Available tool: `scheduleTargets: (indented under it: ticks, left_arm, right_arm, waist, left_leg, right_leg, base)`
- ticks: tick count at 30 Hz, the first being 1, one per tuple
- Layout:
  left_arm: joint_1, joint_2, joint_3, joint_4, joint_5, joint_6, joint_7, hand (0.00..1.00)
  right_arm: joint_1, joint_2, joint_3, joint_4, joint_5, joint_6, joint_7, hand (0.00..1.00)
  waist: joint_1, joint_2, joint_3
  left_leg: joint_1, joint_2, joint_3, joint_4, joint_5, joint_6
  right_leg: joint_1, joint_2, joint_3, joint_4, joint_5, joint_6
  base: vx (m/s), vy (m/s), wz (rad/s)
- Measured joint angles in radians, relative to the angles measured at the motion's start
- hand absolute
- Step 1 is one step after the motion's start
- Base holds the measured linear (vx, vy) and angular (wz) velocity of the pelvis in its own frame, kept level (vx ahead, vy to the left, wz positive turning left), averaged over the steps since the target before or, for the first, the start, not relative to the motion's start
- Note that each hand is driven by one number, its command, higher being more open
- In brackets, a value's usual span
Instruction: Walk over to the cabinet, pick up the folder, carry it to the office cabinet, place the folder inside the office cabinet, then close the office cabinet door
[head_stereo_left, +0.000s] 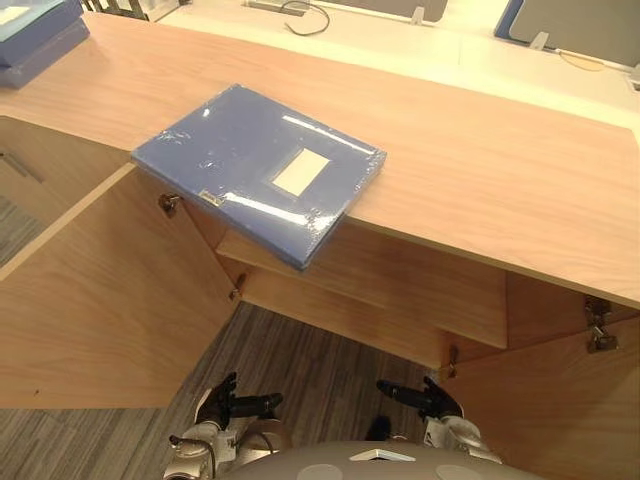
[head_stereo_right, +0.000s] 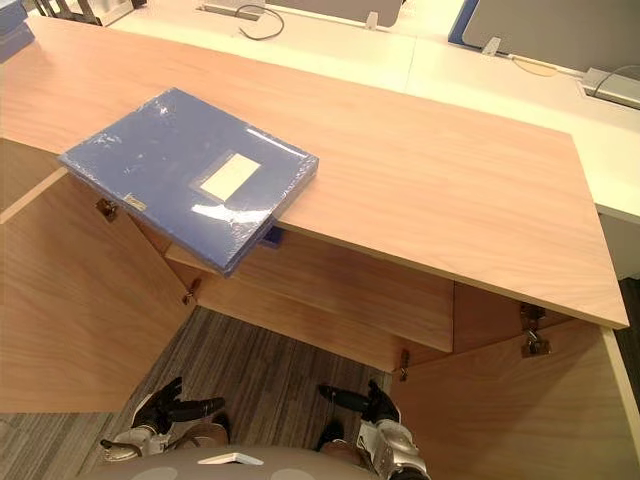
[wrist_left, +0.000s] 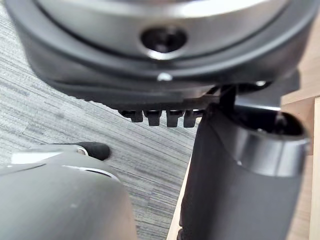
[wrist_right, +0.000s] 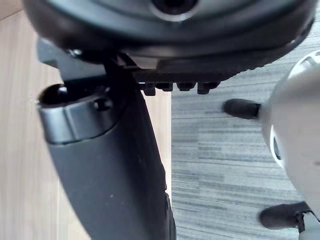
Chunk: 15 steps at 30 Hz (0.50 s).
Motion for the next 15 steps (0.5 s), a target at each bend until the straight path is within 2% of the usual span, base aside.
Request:
scheduleTargets:
  ticks: [6,15]
  left_arm:
    - [0.001,-0.012,0.001,0.028,0.0,0.0,0.001,1.0]
    - [0.012,-0.017,0.001,0.029,0.025,0.0,0.001,1.0]
  right_arm:
    - [0.01,-0.001,0.0,0.0,0.0,0.0,-0.002,1.0]
    - [0.019,-0.002,0.0,0.001,-0.002,-0.001,-0.002,1.0]
  waist:
    - [-0.015,0.023,-0.012]
    - [-0.017,0.026,-0.022]
  left_leg:
    - [-0.02,0.001,-0.007,0.043,-0.011,0.007]
    - [0.021,0.0,-0.004,-0.019,0.011,0.006]
  right_leg:
    - [0.001,0.0,0.001,0.0,0.005,0.0]
    - [0.012,0.004,0.01,-0.006,0.009,-0.003]
  base:
    - [-0.04,-0.014,0.01]
    - [-0.01,-0.02,-0.03]
